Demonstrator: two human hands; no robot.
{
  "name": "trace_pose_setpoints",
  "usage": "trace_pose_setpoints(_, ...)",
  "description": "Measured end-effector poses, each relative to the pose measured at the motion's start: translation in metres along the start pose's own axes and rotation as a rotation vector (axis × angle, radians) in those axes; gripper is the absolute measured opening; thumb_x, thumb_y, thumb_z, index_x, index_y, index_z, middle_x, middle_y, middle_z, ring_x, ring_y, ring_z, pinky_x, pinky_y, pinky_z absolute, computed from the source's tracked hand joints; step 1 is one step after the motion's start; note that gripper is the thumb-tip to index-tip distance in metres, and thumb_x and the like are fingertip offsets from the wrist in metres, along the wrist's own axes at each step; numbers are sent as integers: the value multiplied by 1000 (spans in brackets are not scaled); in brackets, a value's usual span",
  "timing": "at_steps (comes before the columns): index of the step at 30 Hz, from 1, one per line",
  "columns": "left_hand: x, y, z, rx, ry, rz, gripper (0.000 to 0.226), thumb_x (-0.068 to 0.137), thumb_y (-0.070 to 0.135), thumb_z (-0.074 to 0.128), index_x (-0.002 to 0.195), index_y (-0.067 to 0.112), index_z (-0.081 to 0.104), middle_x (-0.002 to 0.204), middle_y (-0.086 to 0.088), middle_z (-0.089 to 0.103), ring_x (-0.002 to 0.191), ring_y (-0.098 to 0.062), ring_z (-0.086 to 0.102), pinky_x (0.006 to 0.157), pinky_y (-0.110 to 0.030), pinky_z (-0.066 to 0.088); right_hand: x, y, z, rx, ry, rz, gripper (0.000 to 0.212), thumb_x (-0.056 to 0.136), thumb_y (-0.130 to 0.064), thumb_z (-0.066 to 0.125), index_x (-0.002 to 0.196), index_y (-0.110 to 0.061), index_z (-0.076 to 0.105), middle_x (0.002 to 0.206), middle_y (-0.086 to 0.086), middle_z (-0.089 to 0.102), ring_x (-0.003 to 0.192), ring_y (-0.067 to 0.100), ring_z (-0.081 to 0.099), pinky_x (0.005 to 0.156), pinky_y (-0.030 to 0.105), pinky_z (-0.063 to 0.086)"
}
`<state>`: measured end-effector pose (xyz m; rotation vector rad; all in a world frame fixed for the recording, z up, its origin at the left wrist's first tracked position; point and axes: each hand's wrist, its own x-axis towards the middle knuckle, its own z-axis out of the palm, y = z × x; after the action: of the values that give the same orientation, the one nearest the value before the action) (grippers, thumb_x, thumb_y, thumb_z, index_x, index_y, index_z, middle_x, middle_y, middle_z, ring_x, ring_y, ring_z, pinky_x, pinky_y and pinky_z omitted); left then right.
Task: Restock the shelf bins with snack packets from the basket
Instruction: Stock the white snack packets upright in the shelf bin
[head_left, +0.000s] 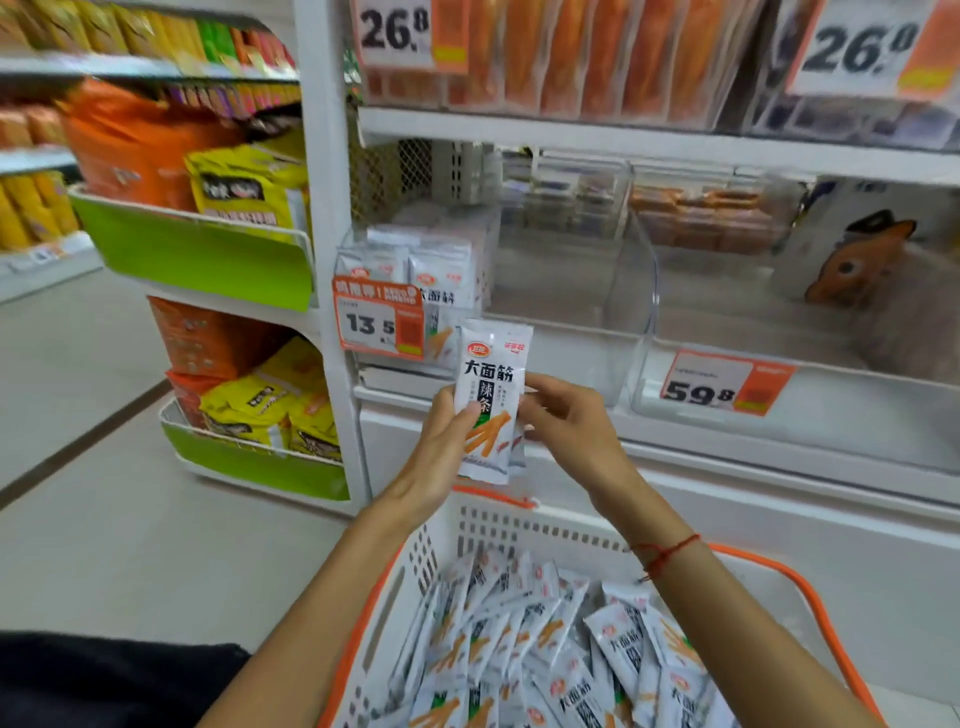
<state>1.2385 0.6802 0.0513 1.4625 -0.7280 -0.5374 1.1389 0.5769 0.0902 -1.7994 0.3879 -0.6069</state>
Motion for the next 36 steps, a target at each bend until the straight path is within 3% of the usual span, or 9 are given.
trace_pose_setpoints(2, 9, 14, -7, 23, 74, 121, 24, 100, 31, 39, 124, 34, 37, 132, 2, 46, 123, -11, 47, 89, -12, 43, 11, -15, 6, 18, 4, -61, 27, 97, -10, 48, 111, -22, 67, 97, -1, 73, 83, 9, 67, 75, 24, 56)
trace_pose_setpoints(4, 20, 26, -13, 92, 123, 205, 28, 89, 44, 41, 117, 43, 36, 130, 4, 44, 125, -12, 41, 104, -30, 38, 23, -29, 12, 3, 22, -128, 22, 93, -11, 55, 110, -20, 67, 98, -3, 73, 87, 9, 68, 78, 23, 55)
trace_pose_setpoints(8, 48, 66, -32, 266, 104, 309, 34, 90, 35, 47, 122, 33, 38, 129, -2, 47, 123, -17, 43, 107, -47, 36, 54, -54, 13, -144, 178, -347, 25, 81, -2, 67, 100, -20, 65, 91, -5, 72, 83, 9, 68, 79, 28, 55)
trace_pose_setpoints(14, 90, 151, -79, 584, 105, 511, 52, 91, 13, 60, 136, 22, 35, 112, 9, 48, 107, -12, 50, 91, -29, 41, 110, -85, 17, -252, 311, -501, 20, 80, -16, 73, 97, -23, 64, 88, -11, 71, 85, 8, 68, 80, 41, 55)
trace_pose_setpoints(20, 126, 158, -102, 877, 81, 411, 51, 88, 45, 61, 129, 21, 42, 130, 0, 54, 119, -21, 53, 96, -45, 44, 143, -77, 20, -392, 225, -362, 26, 78, -20, 77, 100, -15, 64, 93, 1, 72, 85, 14, 69, 81, 38, 57)
trace_pose_setpoints(26, 135, 137, -117, 1206, 69, 376, 53, 82, 57, 60, 122, 22, 55, 112, -7, 59, 109, -30, 52, 84, -36, 36, 148, -58, 26, -586, 111, -182, 24, 70, -33, 83, 75, -25, 61, 85, -1, 71, 84, 17, 67, 75, 39, 55)
trace_pose_setpoints(29, 132, 128, -118, 1376, 37, 369, 60, 84, 56, 58, 131, 20, 52, 123, -5, 57, 115, -25, 45, 92, -37, 31, 148, -47, 32, -674, 71, -66, 31, 68, -38, 83, 80, -15, 68, 85, 1, 68, 83, 22, 65, 72, 39, 55)
trace_pose_setpoints(33, 131, 130, -118, 1420, 43, 422, 54, 85, 55, 57, 128, 22, 53, 119, -3, 59, 111, -22, 46, 90, -36, 30, 154, -57, 27, -404, -72, 114, 38, 72, -27, 82, 101, -4, 69, 98, 10, 71, 72, 20, 69, 71, 34, 59)
trace_pose_setpoints(36, 131, 134, -121, 1364, 28, 433, 47, 84, 54, 60, 123, 31, 52, 114, 4, 61, 106, -18, 50, 87, -33, 30, 156, -60, 22, -320, -36, 103, 27, 74, -28, 80, 89, -10, 68, 91, 12, 72, 74, 21, 72, 76, 35, 59)
